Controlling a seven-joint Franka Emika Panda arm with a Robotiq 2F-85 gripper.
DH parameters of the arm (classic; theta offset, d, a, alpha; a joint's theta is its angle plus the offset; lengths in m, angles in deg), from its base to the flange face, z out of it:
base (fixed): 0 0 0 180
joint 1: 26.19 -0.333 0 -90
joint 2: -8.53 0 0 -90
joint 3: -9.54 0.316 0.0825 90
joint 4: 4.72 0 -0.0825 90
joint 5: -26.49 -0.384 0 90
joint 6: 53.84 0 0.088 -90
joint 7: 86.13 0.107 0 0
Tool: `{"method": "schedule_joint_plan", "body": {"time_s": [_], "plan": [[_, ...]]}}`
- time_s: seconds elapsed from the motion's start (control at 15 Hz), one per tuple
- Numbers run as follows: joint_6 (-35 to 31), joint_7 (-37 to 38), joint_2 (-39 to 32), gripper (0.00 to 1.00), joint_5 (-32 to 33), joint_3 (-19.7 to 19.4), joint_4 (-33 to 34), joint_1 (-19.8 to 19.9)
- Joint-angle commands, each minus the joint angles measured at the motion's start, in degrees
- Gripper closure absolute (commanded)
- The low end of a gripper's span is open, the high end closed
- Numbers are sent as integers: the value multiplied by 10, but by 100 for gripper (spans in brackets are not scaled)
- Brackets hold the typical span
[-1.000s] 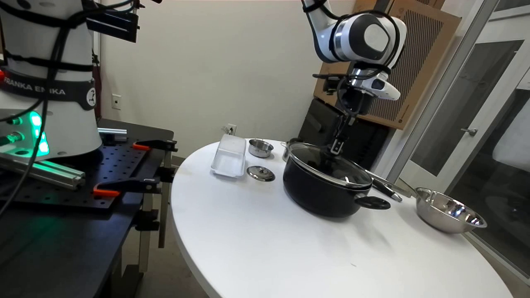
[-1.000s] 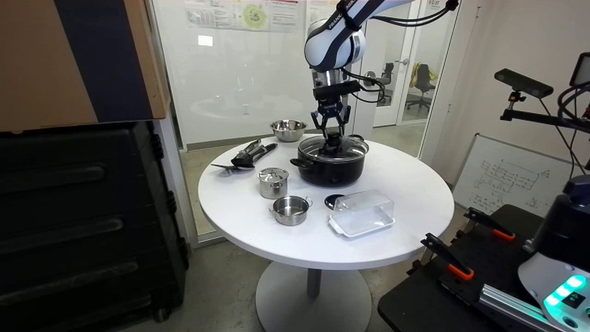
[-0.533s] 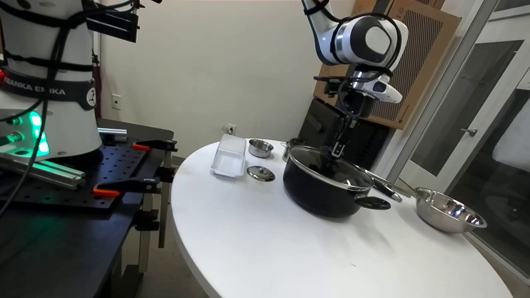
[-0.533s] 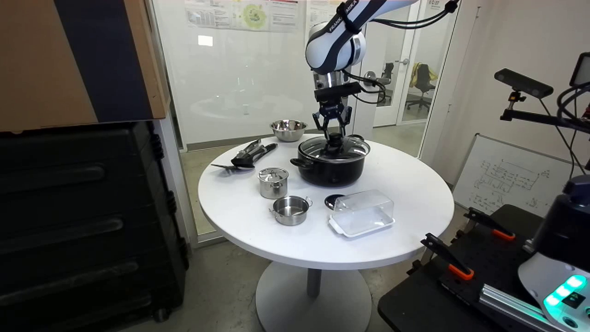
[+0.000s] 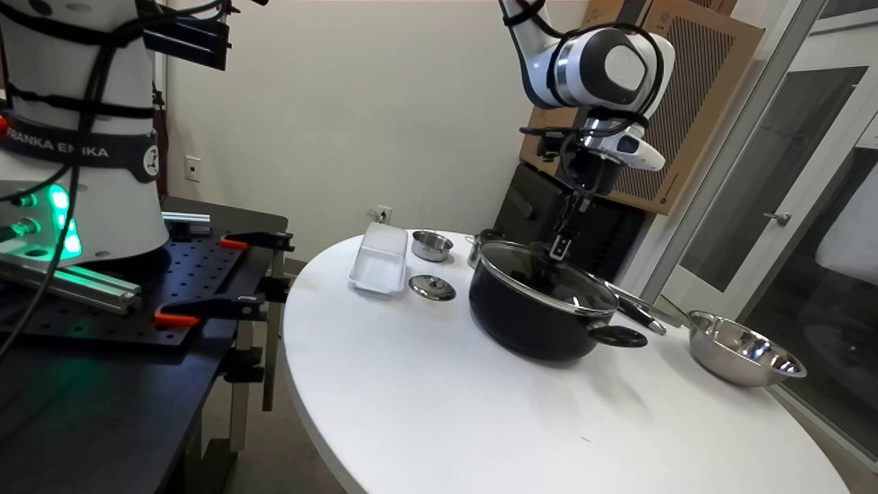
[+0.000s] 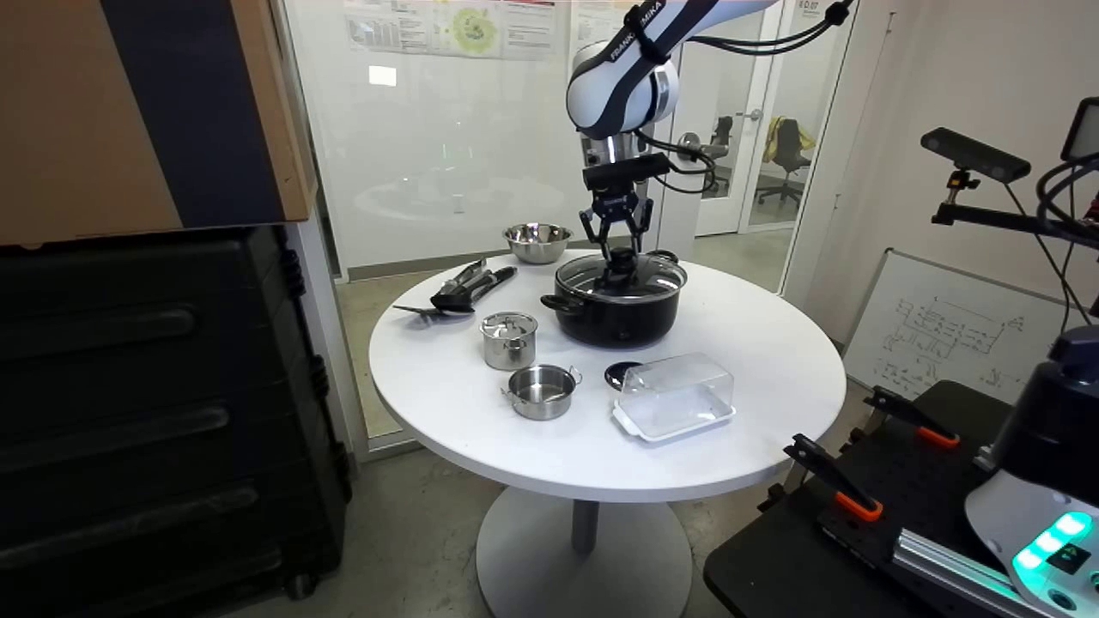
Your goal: Put the glass lid on top of the black pot
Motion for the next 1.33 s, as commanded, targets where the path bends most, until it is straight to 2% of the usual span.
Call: {"method": "schedule_joint_plan", "body": {"time_s": [0.0, 0.53, 0.6, 0.67, 0.93, 1.27], "plan": [[15, 17, -9, 74, 5, -8, 26, -12], [16, 31, -20, 74, 8, -12, 38, -16], [17, 33, -21, 24, 8, -12, 39, -16], [16, 37, -21, 23, 7, -12, 40, -16], [15, 47, -20, 0, 7, -13, 45, -15], [16, 56, -21, 0, 7, -15, 48, -14]]}}
